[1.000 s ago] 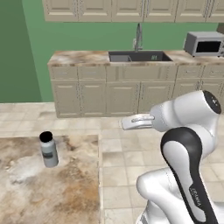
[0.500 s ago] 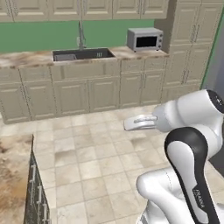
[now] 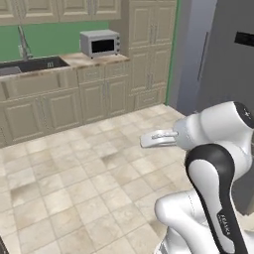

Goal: Move the drinks to the dining counter.

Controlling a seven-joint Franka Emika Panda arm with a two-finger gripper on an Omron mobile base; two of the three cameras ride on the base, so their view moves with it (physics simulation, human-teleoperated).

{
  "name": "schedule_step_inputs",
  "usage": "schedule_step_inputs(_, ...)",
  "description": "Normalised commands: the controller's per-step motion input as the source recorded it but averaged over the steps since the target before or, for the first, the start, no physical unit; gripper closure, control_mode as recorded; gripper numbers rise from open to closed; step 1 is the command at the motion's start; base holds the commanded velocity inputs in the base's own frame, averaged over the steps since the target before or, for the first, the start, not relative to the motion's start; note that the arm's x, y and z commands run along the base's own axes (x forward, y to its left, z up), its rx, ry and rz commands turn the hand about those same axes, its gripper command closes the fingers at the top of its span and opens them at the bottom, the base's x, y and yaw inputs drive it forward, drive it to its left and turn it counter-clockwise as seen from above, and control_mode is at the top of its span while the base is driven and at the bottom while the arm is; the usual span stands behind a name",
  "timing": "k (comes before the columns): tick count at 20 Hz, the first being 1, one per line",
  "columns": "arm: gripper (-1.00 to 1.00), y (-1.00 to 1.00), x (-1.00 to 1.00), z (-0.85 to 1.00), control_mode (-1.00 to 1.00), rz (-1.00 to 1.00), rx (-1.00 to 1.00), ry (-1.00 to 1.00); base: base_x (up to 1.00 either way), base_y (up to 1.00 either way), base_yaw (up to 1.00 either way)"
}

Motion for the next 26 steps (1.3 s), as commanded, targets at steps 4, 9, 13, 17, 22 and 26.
schedule_step_inputs(4, -1.00, 0.00, 0.00, 0.00, 1.00, 0.00, 0.00, 0.00, -0.64, -0.11, -0.06)
schedule_step_inputs(9, -1.00, 0.00, 0.00, 0.00, 1.00, 0.00, 0.00, 0.00, -0.70, -0.11, 0.11)
schedule_step_inputs(13, -1.00, 0.00, 0.00, 0.00, 1.00, 0.00, 0.00, 0.00, -0.63, -0.10, 0.38)
schedule_step_inputs(17, -1.00, 0.00, 0.00, 0.00, 1.00, 0.00, 0.00, 0.00, -0.39, -0.07, 0.53)
schedule_step_inputs(22, -1.00, 0.00, 0.00, 0.00, 1.00, 0.00, 0.00, 0.00, -0.41, -0.05, 0.69)
schedule_step_inputs(26, -1.00, 0.00, 0.00, 0.00, 1.00, 0.00, 0.00, 0.00, -0.64, -0.03, 0.79)
